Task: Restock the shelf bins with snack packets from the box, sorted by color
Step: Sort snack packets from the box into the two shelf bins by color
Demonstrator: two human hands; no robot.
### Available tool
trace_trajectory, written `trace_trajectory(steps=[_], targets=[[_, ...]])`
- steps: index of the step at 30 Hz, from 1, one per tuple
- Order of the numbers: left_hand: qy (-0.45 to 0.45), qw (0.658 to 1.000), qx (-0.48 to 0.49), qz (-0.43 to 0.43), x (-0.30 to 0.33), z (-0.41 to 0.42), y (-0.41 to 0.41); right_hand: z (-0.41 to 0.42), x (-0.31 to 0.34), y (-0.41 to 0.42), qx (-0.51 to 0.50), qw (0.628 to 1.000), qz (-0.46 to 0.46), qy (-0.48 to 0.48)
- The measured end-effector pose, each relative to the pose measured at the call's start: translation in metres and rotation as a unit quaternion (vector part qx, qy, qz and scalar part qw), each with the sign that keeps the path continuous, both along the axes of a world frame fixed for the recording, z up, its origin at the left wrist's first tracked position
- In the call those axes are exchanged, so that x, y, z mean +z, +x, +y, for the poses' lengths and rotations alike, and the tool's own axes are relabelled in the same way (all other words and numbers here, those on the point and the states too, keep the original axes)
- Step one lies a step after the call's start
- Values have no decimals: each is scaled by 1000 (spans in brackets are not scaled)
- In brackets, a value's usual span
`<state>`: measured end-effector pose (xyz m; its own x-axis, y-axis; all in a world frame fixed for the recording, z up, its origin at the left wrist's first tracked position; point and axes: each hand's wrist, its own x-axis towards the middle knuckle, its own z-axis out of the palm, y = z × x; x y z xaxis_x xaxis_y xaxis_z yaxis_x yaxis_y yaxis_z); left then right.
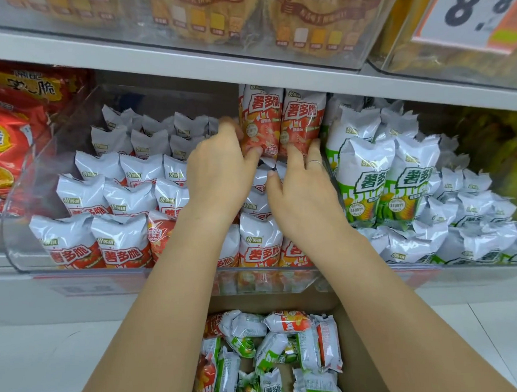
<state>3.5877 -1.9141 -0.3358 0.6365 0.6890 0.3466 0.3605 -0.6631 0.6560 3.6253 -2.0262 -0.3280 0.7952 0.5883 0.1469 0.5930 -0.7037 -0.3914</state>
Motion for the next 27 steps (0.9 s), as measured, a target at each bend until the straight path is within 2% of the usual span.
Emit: trace_trajectory(steps=[5, 14, 18, 22, 24, 27], targets=[[22, 999, 31, 21, -5, 6, 7, -2, -5, -2, 15, 999, -13, -51], [98, 993, 31, 49, -7, 4, 9, -2, -8, -4, 13, 998, -13, -57], [83, 993, 3, 79, -5, 8, 2, -6, -3, -8, 7, 1000, 24, -13], [73, 991, -7, 111, 9, 6, -10, -21, 7, -20, 43, 999, 3, 30], [63, 994, -9, 91, 19, -4, -23, -39, 10, -32, 81, 995, -7, 61], [54, 998, -9, 11, 27, -38, -51, -78, 2, -55, 112, 987, -20, 115]])
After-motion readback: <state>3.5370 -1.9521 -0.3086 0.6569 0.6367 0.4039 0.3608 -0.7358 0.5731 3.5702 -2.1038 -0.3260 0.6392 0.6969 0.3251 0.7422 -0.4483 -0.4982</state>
